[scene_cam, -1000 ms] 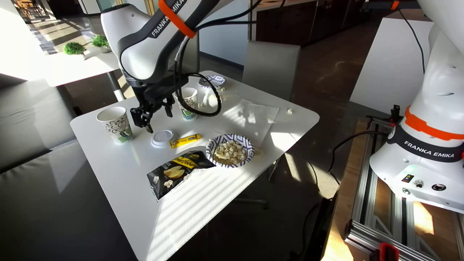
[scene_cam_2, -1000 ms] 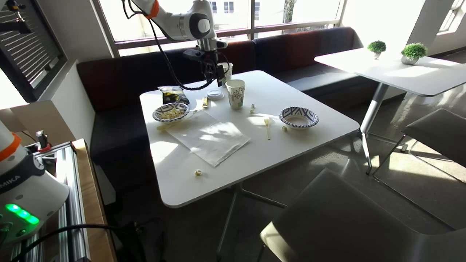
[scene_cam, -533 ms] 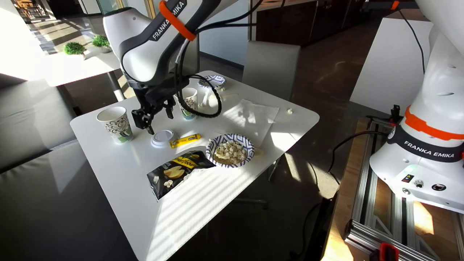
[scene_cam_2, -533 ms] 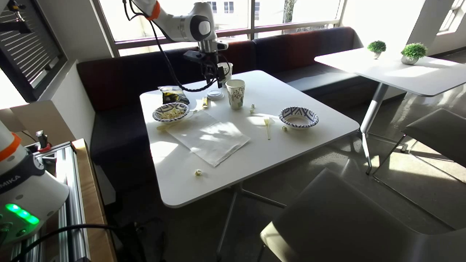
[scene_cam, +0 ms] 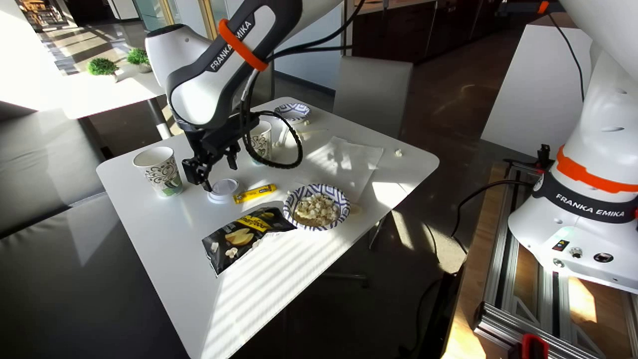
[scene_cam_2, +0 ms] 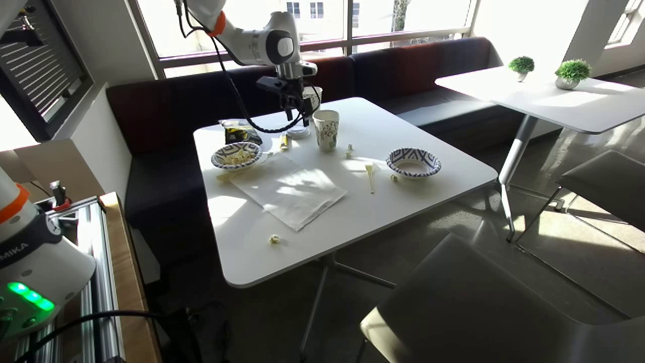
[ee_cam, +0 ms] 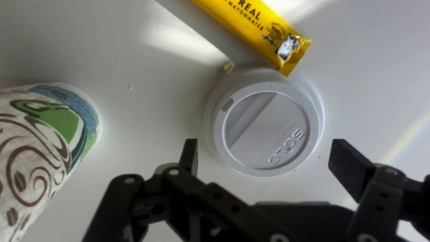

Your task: Put the white lid on top of the coffee cup on the right.

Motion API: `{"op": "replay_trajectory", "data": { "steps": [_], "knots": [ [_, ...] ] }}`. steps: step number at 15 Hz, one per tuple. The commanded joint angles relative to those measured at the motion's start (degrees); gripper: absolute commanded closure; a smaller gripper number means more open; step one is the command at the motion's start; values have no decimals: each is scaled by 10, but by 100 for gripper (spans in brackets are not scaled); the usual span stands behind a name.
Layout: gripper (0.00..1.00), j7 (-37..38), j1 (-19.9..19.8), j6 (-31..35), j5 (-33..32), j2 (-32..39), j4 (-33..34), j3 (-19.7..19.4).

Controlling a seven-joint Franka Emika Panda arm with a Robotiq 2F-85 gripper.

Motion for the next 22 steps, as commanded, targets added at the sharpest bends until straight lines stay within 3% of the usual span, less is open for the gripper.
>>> {"op": "replay_trajectory", "data": {
  "steps": [1, 22],
  "knots": [
    [0, -24, -7, 7, 9, 26, 26, 10],
    [0, -69, -20, -12, 28, 64, 69, 25]
  ]
}}
